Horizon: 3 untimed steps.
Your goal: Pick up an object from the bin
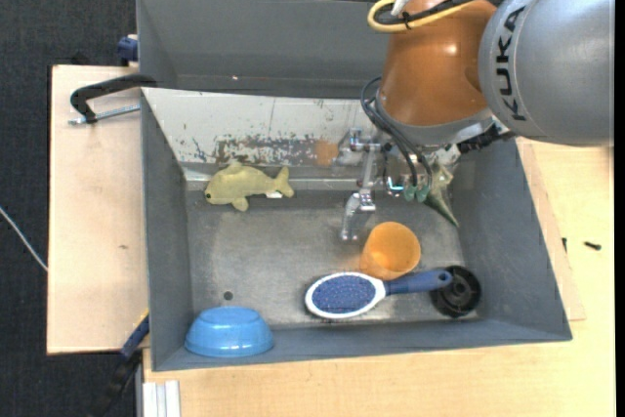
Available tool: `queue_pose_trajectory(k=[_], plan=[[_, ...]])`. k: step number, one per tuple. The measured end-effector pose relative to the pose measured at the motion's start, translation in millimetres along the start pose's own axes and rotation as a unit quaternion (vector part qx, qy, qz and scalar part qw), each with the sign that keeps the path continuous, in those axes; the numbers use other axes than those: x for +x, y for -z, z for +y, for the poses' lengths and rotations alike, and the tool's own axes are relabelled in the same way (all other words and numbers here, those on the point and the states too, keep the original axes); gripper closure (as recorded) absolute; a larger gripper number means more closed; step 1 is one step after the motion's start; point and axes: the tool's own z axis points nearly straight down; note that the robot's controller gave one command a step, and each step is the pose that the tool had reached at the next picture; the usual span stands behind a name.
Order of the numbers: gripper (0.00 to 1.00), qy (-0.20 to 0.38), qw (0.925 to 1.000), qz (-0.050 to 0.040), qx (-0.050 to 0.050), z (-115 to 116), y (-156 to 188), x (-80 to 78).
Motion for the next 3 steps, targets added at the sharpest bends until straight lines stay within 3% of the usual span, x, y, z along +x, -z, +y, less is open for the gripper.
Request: queue_pose_trajectory(k=[1,2,3], plan=[[0.00,-0.087,0.9962,-0.0064,-0.001,-2,-111,-27.7],[0.00,-0.068,0.9976,-0.0082,-0.003,63,-80,-28.1],[0.00,-0.075,0.9972,-0.0063,-0.003,112,-82,-24.6]])
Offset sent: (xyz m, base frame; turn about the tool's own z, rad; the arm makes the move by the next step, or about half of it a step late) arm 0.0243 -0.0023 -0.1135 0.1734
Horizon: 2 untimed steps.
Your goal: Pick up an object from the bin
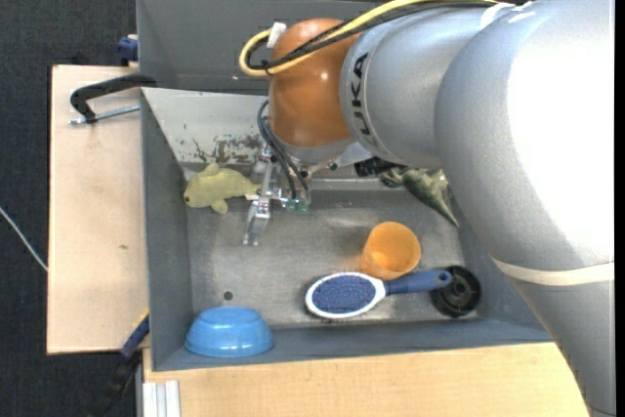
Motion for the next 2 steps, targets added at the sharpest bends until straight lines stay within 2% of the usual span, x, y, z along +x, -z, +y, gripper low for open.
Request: queue_pose_trajectory(k=[1,2], plan=[[0.00,0.016,0.9999,-0.0047,0.002,25,-27,-2.3],[0.00,0.135,0.9908,-0.0034,0.001,42,-28,1.0]])
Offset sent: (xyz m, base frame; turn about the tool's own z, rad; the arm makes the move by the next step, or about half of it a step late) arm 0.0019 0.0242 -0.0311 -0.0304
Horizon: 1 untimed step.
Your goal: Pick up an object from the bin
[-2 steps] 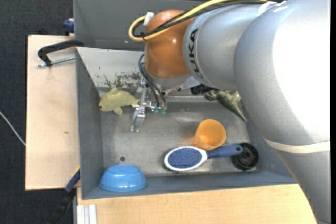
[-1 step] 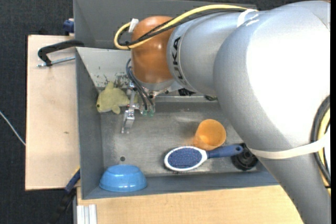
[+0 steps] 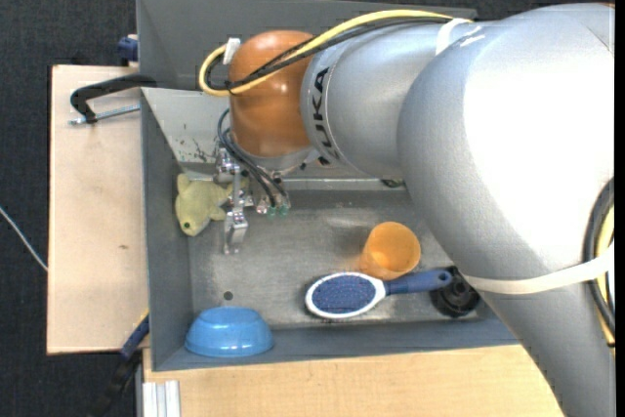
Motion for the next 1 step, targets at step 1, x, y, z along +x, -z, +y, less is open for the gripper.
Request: queue_pose_trajectory(k=[1], plan=[[1.00,-0.001,1.0000,-0.0020,-0.001,0.2,2.0,-1.5]])
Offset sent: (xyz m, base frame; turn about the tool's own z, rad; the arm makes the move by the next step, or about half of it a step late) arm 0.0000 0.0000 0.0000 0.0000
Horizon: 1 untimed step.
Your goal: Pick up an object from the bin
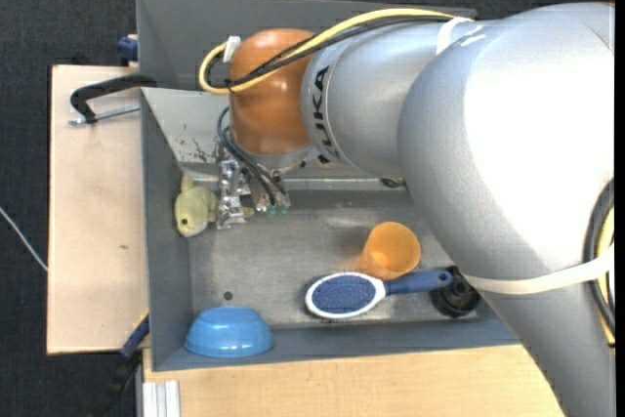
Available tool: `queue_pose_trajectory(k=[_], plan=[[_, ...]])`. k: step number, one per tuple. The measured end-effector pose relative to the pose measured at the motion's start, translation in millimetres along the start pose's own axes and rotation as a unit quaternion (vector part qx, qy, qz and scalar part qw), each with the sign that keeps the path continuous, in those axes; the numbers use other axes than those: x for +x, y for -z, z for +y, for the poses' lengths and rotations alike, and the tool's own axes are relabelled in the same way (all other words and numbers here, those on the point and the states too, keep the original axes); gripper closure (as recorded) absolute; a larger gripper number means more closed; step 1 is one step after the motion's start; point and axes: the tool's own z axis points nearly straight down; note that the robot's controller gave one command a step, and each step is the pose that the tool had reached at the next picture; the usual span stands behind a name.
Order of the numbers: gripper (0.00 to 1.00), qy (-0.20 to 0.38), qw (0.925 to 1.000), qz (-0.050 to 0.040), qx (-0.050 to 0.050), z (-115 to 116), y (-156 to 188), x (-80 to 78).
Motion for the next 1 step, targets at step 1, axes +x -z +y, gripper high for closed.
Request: queue_pose_trajectory(k=[1], plan=[[1.00,0.000,1.0000,0.0006,0.000,1.6,91.6,-5.1]])
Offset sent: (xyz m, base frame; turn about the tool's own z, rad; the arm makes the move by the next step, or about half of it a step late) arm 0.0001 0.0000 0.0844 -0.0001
